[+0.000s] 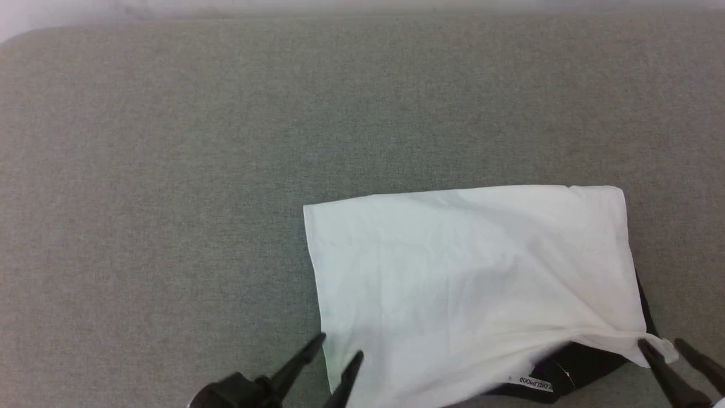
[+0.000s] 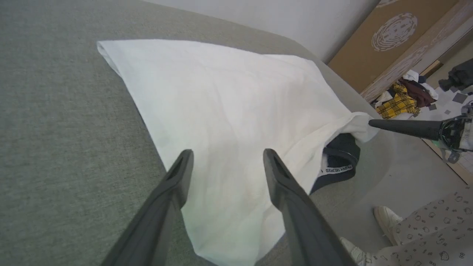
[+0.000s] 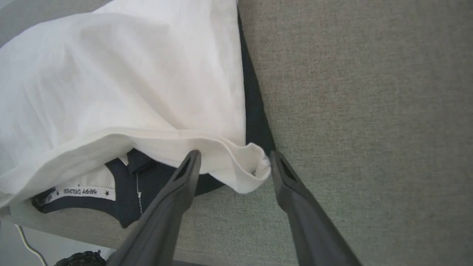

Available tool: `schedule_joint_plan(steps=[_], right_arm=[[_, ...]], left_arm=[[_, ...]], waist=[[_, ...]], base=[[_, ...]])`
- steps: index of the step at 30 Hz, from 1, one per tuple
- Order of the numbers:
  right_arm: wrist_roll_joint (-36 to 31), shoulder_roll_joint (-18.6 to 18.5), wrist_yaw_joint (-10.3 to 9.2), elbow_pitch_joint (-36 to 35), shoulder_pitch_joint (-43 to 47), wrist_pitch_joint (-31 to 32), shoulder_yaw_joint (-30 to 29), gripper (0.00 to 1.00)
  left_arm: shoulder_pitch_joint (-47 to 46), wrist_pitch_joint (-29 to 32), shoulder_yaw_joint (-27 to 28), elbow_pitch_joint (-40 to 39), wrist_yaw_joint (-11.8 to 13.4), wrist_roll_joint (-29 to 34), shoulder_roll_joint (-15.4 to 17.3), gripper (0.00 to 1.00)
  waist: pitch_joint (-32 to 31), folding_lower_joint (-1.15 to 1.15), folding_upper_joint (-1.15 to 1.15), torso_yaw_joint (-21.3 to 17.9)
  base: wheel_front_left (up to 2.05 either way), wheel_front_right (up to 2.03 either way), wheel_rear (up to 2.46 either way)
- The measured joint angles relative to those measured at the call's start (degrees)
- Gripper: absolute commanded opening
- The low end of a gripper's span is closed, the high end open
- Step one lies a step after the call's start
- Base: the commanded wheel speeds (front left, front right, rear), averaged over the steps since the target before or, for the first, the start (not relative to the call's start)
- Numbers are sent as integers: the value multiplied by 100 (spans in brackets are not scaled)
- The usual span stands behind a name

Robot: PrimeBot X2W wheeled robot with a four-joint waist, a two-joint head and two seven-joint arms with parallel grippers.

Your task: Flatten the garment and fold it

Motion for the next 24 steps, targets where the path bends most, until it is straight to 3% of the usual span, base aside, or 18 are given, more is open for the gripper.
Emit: schedule_joint_plan(steps=[6,12,17,24], right_arm=[[258,-60,0,-290,7,0,-355,100],[14,-63,-1,-386,-148,2,-708,100],[-282,-46,-1,-200,-592,238,-499,100],[-443,-64,-1,492,-1152,523,-86,100]], left_arm=[[14,-321,547,-566,157,-404,-149,100],[7,-470,1007,-1089,615,9,-369,100],[8,-493,1272,-1228,942,431,-611,100],[8,-499,1333,-1252,940,782,-903,100]], waist=[[-100,0,0,42],[-153,0,0,126],[-149,0,0,186],[-76,1,0,349]], base=[[0,0,0],[0,0,0],[0,0,0],[0,0,0]])
